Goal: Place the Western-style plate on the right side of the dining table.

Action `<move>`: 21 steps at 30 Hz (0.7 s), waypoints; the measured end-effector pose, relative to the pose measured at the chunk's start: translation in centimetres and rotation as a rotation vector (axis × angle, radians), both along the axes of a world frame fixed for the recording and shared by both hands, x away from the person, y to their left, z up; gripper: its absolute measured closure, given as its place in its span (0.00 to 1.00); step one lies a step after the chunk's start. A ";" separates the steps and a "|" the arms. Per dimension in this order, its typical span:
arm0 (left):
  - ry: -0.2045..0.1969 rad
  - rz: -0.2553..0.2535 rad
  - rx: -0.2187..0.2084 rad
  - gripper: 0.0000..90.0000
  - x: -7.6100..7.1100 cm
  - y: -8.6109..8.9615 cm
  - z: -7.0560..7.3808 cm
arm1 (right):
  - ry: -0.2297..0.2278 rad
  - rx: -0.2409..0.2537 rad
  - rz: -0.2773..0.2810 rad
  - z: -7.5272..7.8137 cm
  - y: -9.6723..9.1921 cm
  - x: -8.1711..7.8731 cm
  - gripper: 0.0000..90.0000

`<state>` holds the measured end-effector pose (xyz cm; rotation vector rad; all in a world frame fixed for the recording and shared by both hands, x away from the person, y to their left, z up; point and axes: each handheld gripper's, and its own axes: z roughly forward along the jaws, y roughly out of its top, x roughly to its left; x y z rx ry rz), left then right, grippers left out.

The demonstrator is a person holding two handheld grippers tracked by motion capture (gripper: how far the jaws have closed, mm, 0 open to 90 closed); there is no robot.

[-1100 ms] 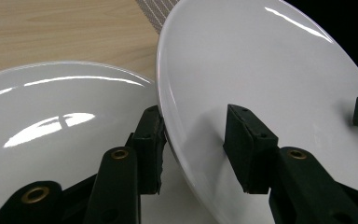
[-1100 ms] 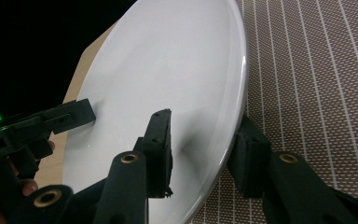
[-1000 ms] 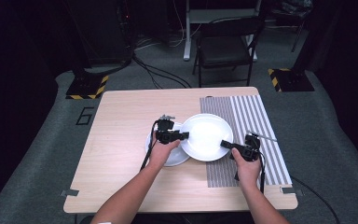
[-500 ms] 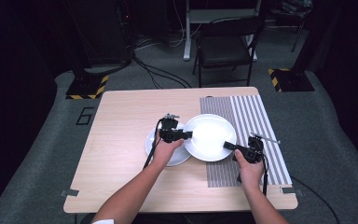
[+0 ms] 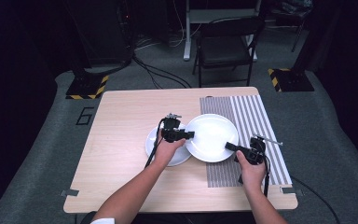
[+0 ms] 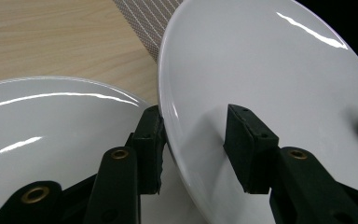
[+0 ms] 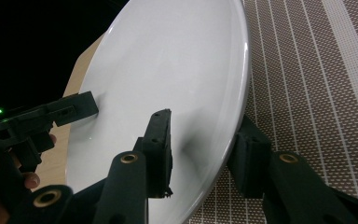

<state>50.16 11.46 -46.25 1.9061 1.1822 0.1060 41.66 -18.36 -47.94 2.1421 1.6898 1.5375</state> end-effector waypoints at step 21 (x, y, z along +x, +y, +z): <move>0.010 -0.026 -0.017 0.64 0.1 -1.7 -0.4 | -0.004 0.003 -0.037 0.0 -1.2 -1.0 0.70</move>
